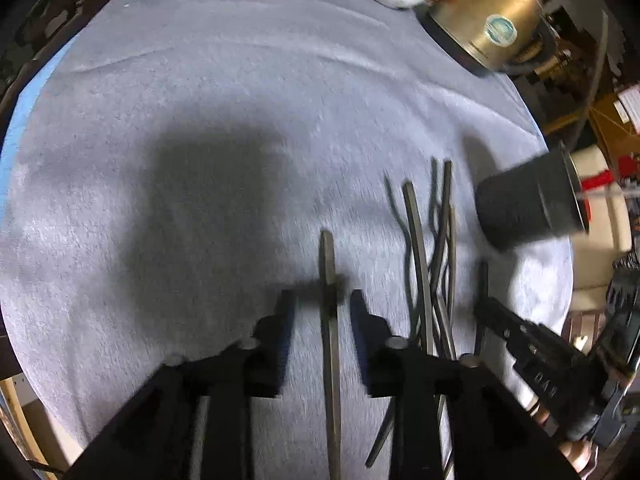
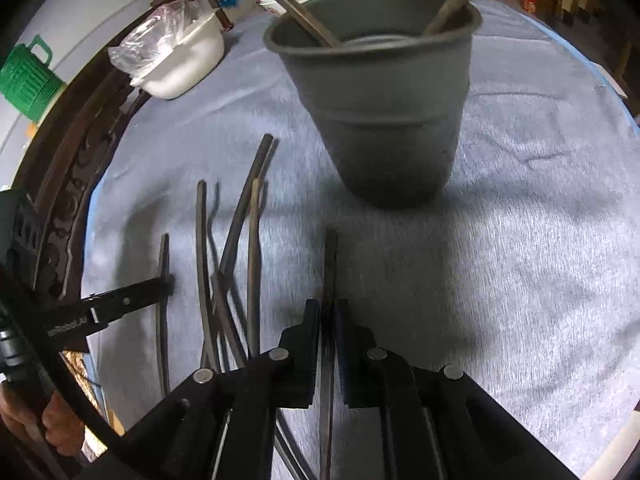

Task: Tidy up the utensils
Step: 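Grasp a chopstick with the left tool while the right tool grasps another, then carry both chopsticks up over the holder cup and drop them in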

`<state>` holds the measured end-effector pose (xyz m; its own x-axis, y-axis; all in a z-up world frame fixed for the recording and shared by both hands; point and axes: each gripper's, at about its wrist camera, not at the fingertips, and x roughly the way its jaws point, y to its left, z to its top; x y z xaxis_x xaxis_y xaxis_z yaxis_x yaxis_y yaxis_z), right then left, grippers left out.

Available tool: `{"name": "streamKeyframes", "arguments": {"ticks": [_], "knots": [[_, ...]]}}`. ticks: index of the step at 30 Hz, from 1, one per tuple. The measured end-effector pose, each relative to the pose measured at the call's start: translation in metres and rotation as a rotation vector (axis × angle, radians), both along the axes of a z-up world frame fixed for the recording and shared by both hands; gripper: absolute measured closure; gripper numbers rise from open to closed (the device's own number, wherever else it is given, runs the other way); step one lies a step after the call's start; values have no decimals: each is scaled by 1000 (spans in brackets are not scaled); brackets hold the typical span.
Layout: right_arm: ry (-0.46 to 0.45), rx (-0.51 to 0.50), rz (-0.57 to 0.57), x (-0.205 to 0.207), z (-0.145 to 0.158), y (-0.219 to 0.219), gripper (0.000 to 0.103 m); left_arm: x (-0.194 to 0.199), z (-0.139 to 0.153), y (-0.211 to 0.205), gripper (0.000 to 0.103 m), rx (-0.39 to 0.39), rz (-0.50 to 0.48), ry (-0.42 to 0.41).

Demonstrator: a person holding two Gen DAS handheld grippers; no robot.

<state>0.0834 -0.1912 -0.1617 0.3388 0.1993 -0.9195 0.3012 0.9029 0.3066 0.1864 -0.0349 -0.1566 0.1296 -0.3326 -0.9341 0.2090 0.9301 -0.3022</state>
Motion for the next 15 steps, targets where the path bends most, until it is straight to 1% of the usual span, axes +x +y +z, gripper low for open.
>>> {"name": "streamKeyframes", "arguments": {"ticks": [4, 5, 7, 10, 13, 15], "knots": [[-26, -64, 25, 8, 2, 8, 92, 5, -1, -9, 72, 17, 1, -23], [-28, -79, 36, 9, 2, 9, 92, 4, -2, -10, 77, 17, 1, -26], [-28, -103, 51, 9, 3, 12, 96, 7, -6, -11, 96, 22, 2, -20], [-57, -98, 55, 6, 9, 13, 96, 3, -1, -8, 96, 1, 18, -42], [-148, -84, 58, -3, 32, 12, 96, -9, 17, 4, 97, -22, 29, -93], [-240, -91, 58, -11, 57, 11, 97, -17, 40, 8, 97, -45, 33, -149]]}}
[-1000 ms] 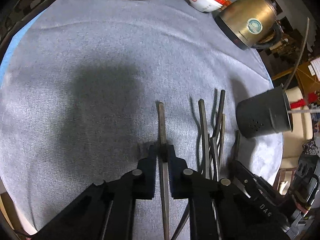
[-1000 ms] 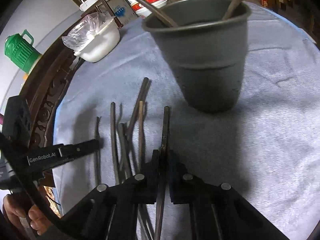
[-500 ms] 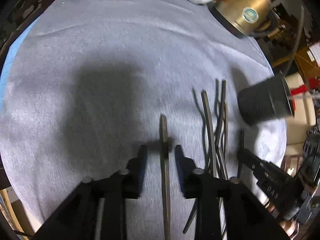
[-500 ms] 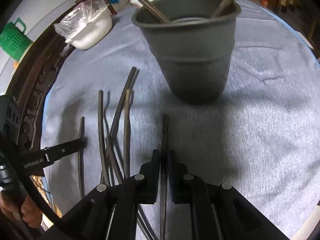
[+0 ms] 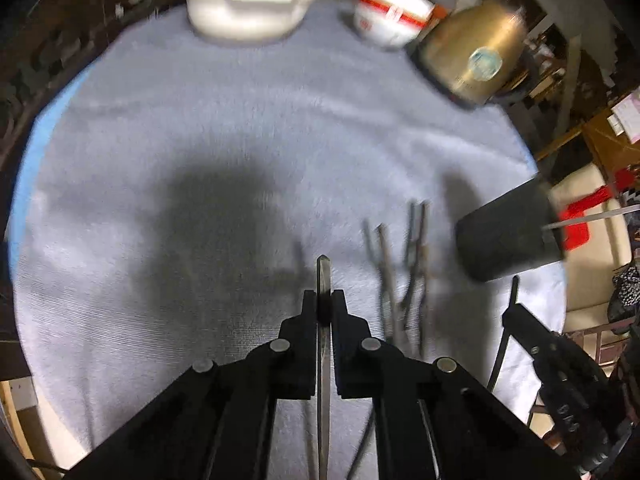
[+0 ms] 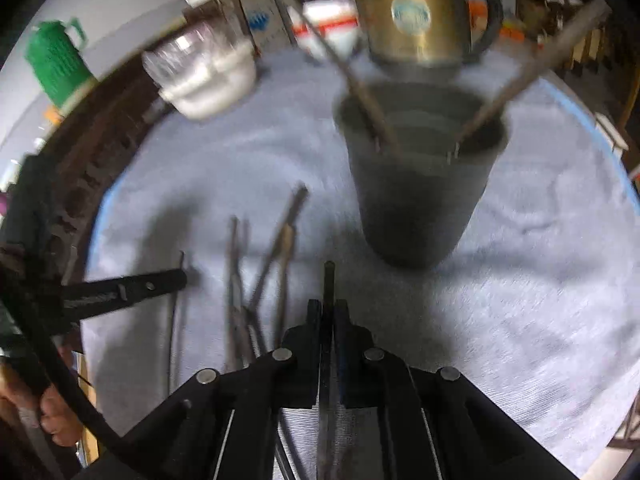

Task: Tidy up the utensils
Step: 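Carry both chopsticks up over the holder cup and drop them in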

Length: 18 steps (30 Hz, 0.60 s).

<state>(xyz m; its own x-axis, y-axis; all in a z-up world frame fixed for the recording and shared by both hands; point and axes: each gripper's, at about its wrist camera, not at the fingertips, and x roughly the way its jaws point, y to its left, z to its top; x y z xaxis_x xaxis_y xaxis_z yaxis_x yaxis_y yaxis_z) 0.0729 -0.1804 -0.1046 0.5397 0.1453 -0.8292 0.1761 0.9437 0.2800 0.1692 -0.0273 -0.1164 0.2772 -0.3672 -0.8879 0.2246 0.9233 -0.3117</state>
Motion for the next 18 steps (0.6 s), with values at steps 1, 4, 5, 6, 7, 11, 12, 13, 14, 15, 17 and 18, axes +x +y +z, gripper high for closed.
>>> {"name": "streamKeyframes", "arguments": {"ticks": [1, 4, 5, 6, 7, 11, 12, 13, 14, 15, 17, 18], "knots": [[-33, 2, 1, -2, 9, -1, 97, -5, 13, 2, 97, -11, -2, -33], [-136, 8, 1, -14, 38, -4, 97, -19, 50, 2, 97, -36, -20, -126], [-167, 11, -1, -20, 46, -5, 97, -24, 60, 0, 97, -39, -24, -150], [-195, 15, -5, -25, 53, -6, 97, -31, 71, 3, 97, -44, -29, -179], [-215, 20, -8, -28, 59, -10, 97, -38, 84, 3, 97, -52, -36, -213], [-337, 20, -32, -44, 89, -14, 97, -48, 123, 2, 98, -89, -55, -305], [-360, 19, -38, -46, 96, -16, 97, -52, 131, 1, 98, -97, -60, -327], [-387, 18, -48, -49, 105, -18, 97, -55, 140, 1, 98, -105, -64, -349], [-412, 19, -59, -52, 113, -21, 97, -60, 147, 1, 98, -112, -68, -367], [-434, 24, -71, -56, 120, -23, 97, -66, 154, -1, 98, -115, -71, -383], [-466, 25, -87, -59, 129, -26, 97, -70, 168, -4, 98, -134, -79, -413], [-487, 23, -101, -60, 134, -29, 97, -72, 174, -6, 98, -136, -81, -426]]}}
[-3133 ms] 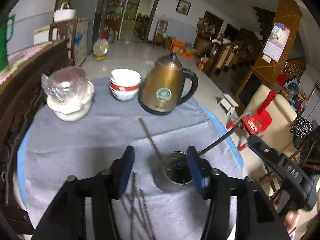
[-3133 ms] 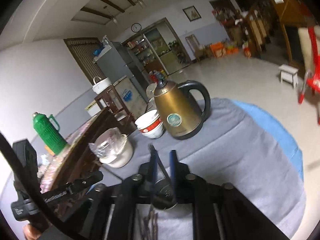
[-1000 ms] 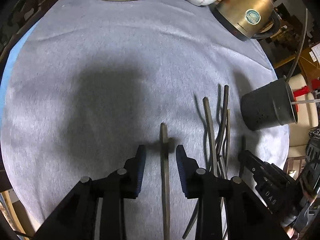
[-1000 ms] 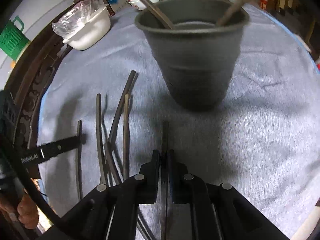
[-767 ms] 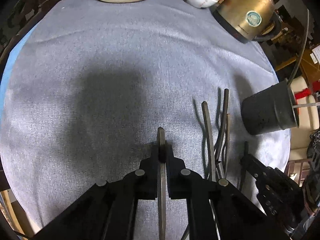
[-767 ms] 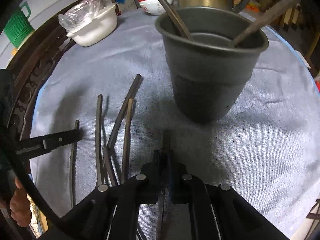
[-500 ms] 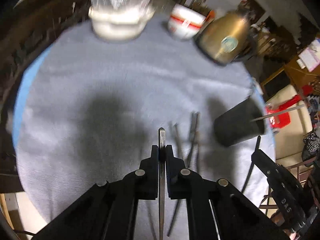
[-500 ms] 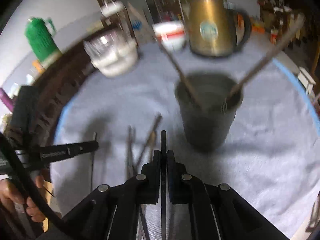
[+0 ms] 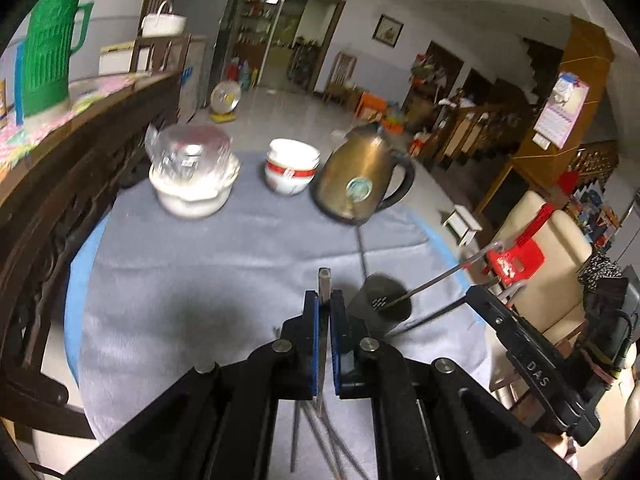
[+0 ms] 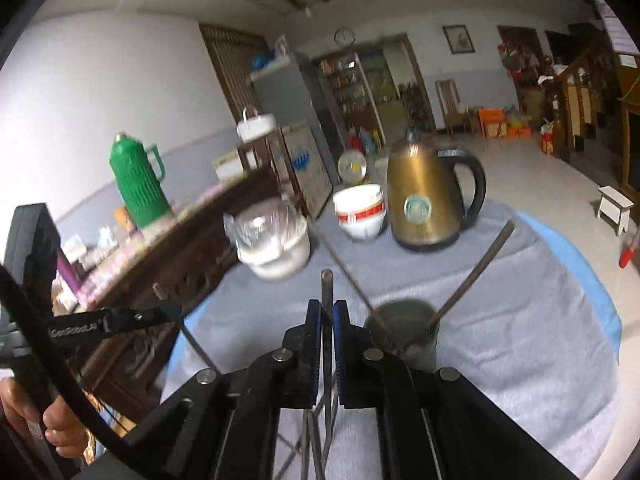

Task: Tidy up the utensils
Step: 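Carry both chopsticks up over the holder cup and drop them in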

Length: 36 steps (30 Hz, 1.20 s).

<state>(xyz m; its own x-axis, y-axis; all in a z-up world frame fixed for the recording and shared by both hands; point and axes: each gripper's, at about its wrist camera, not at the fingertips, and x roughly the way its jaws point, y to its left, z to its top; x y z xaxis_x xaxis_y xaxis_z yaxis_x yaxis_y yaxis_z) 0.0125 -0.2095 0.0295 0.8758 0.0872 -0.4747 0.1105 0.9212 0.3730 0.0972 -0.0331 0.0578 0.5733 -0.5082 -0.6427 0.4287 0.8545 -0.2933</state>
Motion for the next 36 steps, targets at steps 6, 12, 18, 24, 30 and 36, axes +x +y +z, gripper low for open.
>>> {"name": "streamKeyframes", "arguments": {"ticks": [6, 12, 18, 24, 30, 36], "knots": [[-82, 32, -70, -4, 25, -22, 97, 3, 30, -19, 98, -20, -7, -52], [-144, 41, -149, -2, 53, -50, 97, 11, 69, -39, 98, -54, -2, -136], [-179, 55, -222, -1, 67, -75, 97, 23, 87, -61, 98, -97, 15, -193], [-150, 35, -269, 4, 53, -90, 97, 38, 62, -84, 98, -91, 47, -181], [-76, 44, -266, 7, 29, -95, 97, 49, 24, -95, 98, -65, 44, -87], [2, 68, -239, 9, 8, -92, 95, 48, 4, -96, 97, -23, 9, -18]]}}
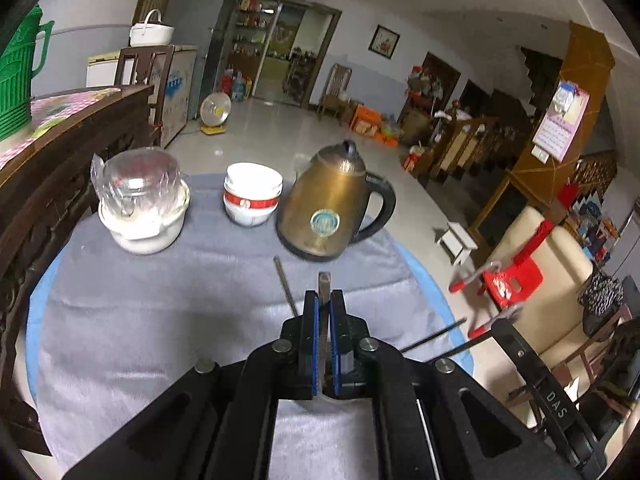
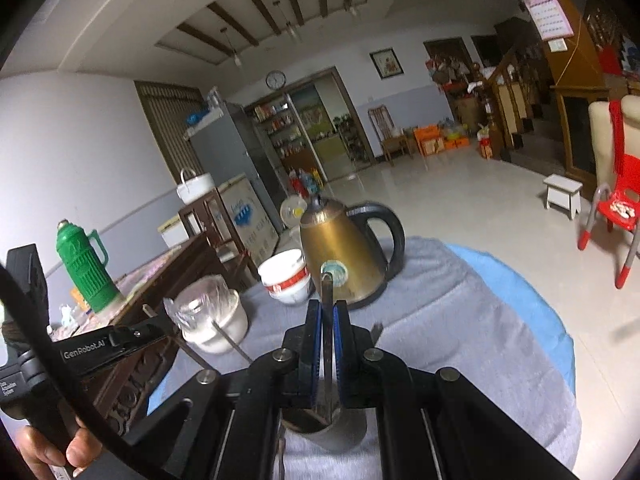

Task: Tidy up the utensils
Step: 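Carry both chopsticks up over the holder cup and drop them in, then grasp a chopstick with the right tool while the left tool grasps another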

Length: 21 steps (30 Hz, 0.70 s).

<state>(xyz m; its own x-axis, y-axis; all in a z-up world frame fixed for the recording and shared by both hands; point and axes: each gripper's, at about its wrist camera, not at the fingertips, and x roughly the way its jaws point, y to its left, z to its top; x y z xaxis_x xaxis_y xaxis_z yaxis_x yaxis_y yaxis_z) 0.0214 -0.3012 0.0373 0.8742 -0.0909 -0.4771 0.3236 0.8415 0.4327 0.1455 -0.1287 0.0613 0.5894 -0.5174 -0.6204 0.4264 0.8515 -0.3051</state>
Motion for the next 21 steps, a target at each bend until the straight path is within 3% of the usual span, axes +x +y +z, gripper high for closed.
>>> {"name": "streamKeyframes", "arguments": {"ticks": [2, 5, 6, 9, 14, 17, 21], "knots": [[18, 46, 18, -1, -7, -1, 94, -4, -3, 4, 88, 21, -17, 12], [37, 119, 59, -2, -15, -2, 92, -12, -6, 18, 58, 35, -25, 2], [34, 125, 62, -5, -16, -2, 92, -16, -6, 23, 55, 38, -25, -7], [11, 140, 66, -17, -18, -2, 85, -27, -10, 43, 55, 60, -29, -26], [-20, 151, 108, -42, -19, 10, 52, -41, -34, 78, 51, 153, -2, -17], [27, 95, 180, -49, -27, 33, 52, -44, -62, 98, 51, 226, 29, 31], [142, 79, 304, -45, -57, 66, 57, -46, -101, 122, 51, 249, 57, 135]]}}
